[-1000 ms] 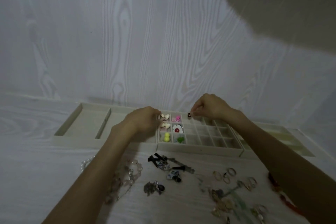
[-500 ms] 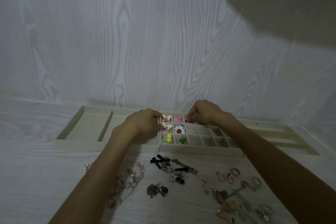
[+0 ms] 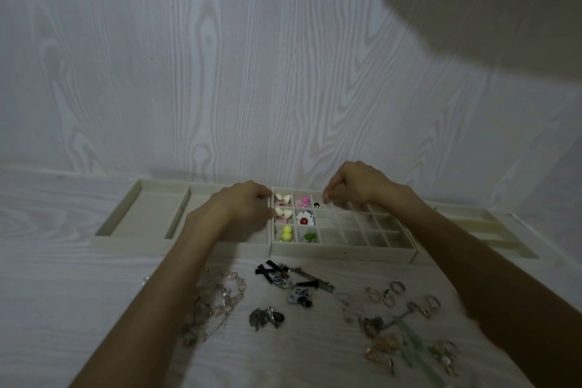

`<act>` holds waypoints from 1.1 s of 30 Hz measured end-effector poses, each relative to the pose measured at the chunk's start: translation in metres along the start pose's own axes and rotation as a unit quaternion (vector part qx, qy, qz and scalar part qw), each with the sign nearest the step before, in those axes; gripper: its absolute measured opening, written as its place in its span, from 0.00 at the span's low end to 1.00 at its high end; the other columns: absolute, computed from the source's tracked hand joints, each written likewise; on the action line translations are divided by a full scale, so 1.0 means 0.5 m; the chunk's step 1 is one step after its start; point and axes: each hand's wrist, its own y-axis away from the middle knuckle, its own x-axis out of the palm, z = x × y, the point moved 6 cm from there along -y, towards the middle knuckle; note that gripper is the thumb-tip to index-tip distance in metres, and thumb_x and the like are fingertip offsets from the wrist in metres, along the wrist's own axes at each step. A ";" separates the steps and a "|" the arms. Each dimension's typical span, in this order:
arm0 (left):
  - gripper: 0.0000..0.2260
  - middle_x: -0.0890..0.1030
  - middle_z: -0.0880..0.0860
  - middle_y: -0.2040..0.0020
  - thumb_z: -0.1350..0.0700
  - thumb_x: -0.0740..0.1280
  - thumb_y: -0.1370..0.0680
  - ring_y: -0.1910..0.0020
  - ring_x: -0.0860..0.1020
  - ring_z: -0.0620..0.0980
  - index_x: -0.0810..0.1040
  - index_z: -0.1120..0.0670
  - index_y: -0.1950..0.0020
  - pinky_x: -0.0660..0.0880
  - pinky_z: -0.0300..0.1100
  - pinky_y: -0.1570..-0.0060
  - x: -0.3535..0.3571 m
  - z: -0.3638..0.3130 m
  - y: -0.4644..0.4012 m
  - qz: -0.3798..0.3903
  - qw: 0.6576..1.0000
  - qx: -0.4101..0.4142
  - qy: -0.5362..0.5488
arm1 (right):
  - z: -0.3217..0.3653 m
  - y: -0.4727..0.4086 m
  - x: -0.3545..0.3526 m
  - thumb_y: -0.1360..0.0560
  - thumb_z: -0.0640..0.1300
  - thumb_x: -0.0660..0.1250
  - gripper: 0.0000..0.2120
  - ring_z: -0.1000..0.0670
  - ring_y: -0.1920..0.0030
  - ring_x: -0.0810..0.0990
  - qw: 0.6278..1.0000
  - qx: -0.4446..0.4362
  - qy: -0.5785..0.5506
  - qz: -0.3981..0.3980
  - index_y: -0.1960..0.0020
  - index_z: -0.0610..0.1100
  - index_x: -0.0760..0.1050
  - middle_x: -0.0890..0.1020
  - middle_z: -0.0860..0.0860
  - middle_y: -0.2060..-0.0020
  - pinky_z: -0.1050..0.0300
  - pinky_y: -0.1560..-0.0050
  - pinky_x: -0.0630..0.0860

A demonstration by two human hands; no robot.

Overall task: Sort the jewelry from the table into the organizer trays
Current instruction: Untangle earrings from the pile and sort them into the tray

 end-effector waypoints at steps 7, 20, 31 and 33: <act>0.20 0.73 0.50 0.31 0.49 0.63 0.21 0.34 0.72 0.52 0.68 0.49 0.28 0.69 0.46 0.40 -0.016 -0.101 0.104 -0.115 0.990 0.054 -0.059 | 0.044 0.209 -0.030 0.27 0.51 0.69 0.08 0.59 0.63 0.74 0.998 -0.058 0.020 -0.013 0.48 0.54 0.82 0.75 0.60 0.67 0.60 0.60 0.69; 0.09 0.82 0.43 0.51 0.55 0.65 0.25 0.58 0.76 0.42 0.81 0.45 0.48 0.76 0.41 0.54 0.188 -0.225 0.311 0.001 0.982 0.181 -0.048 | 0.002 0.454 0.096 0.27 0.49 0.70 0.11 0.60 0.63 0.72 0.998 -0.055 0.013 0.029 0.45 0.55 0.80 0.78 0.58 0.58 0.70 0.67 0.62; 0.07 0.84 0.46 0.53 0.50 0.67 0.25 0.53 0.80 0.46 0.84 0.46 0.52 0.77 0.42 0.54 0.216 -0.243 0.310 -0.007 0.990 0.143 -0.009 | -0.014 0.451 0.132 0.30 0.51 0.73 0.06 0.58 0.64 0.77 0.991 -0.020 -0.115 -0.062 0.53 0.54 0.84 0.83 0.56 0.63 0.67 0.66 0.68; 0.06 0.84 0.46 0.54 0.50 0.68 0.25 0.54 0.80 0.45 0.84 0.46 0.53 0.78 0.43 0.53 0.208 -0.239 0.298 -0.005 0.990 0.144 0.013 | -0.022 0.444 0.121 0.31 0.51 0.74 0.05 0.59 0.66 0.76 0.987 -0.015 -0.145 -0.074 0.55 0.54 0.84 0.83 0.55 0.63 0.67 0.65 0.71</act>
